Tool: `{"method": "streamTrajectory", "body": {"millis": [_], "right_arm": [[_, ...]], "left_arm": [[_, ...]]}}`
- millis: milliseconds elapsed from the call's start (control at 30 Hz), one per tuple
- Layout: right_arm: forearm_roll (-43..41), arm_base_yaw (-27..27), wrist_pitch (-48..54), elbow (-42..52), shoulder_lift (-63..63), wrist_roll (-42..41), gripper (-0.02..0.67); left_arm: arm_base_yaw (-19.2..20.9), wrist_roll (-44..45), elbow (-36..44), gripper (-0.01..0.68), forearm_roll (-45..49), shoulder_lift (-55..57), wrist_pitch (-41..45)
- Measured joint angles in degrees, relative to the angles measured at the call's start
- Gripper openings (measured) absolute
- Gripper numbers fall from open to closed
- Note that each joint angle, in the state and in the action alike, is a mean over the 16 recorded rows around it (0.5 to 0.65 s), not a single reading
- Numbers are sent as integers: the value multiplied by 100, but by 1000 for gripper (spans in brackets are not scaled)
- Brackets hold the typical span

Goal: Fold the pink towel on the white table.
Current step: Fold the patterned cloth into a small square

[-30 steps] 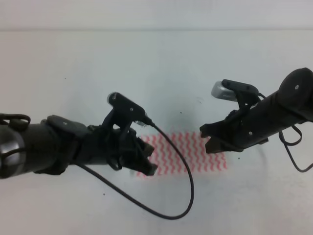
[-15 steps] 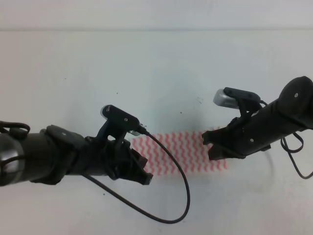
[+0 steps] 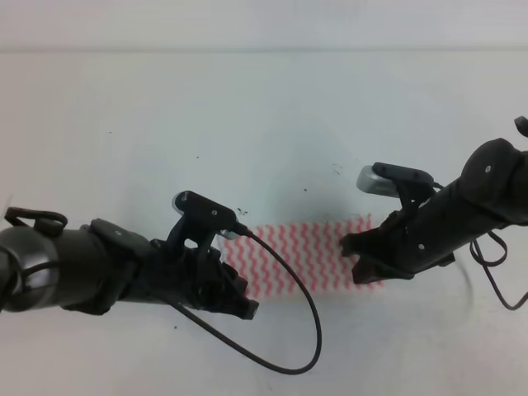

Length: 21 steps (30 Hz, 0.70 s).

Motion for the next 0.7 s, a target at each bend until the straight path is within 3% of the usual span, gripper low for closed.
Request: {"method": "streamTrajectory", "body": {"millis": [700], "right_arm": [[-418, 2, 374, -305, -43, 247, -19]], "left_arm": [[79, -254, -16, -3, -218, -539, 144]]}}
